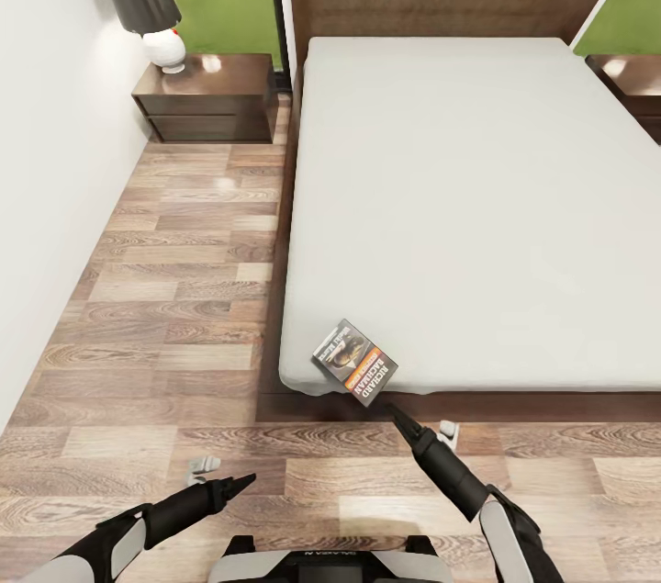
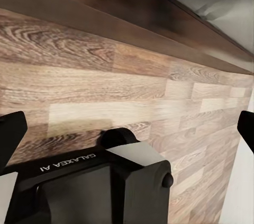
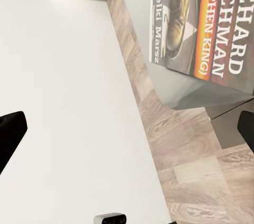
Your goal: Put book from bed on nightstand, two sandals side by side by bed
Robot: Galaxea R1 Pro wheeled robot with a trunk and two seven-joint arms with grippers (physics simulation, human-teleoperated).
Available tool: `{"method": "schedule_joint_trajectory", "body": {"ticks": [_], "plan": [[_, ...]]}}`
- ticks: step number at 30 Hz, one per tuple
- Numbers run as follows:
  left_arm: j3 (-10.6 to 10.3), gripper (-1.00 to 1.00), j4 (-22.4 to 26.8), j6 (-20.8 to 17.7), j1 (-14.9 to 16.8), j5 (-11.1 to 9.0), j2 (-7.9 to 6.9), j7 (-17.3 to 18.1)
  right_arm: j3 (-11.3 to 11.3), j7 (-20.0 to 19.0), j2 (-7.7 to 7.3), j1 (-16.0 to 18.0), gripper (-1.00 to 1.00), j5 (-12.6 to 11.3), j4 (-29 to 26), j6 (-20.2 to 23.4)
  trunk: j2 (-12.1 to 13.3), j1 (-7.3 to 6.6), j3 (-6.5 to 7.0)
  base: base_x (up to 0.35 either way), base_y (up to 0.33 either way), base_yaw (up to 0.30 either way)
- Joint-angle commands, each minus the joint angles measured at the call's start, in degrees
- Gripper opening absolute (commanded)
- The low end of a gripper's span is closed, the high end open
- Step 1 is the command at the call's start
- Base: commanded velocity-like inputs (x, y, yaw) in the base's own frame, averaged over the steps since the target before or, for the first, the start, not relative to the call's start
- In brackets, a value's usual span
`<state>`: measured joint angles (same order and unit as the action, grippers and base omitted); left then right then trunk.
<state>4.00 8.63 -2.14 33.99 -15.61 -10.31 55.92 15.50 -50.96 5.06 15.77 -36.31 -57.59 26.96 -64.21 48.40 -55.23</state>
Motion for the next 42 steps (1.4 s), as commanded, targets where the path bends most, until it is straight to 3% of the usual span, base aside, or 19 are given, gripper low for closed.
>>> {"method": "schedule_joint_trajectory", "body": {"ticks": [1,11,18,38,42], "plan": [[0.4,1.0,0.0,-0.2,0.0,0.2,0.01,0.2,0.1,-0.1,0.07,0.0,1.0,-0.3,0.0,0.5,0.0,0.0,-0.03,0.0,0.0,0.0],[0.4,1.0,0.0,-0.2,0.0,0.2,0.19,0.2,-0.3,0.0,0.33,0.1,1.0,-0.3,0.1,0.5,0.0,0.0,-0.03,0.0,0.0,0.0],[0.4,1.0,0.0,-0.2,0.0,0.2,0.2,0.2,-6.4,0.0,0.72,0.1,1.0,-0.3,0.4,0.5,0.0,0.0,-0.03,0.0,0.0,0.0],[0.4,1.0,-0.1,-0.2,0.0,0.2,0.2,0.2,-7.1,-0.1,0.57,0.1,1.0,-0.5,0.3,0.5,0.0,0.0,-0.03,0.0,0.0,0.0],[0.4,1.0,-0.1,-0.2,0.0,0.2,0.2,0.2,-7.1,-0.1,0.57,0.1,1.0,-1.6,0.3,0.5,-0.4,0.22,-0.21,0.0,0.0,0.0]]}}
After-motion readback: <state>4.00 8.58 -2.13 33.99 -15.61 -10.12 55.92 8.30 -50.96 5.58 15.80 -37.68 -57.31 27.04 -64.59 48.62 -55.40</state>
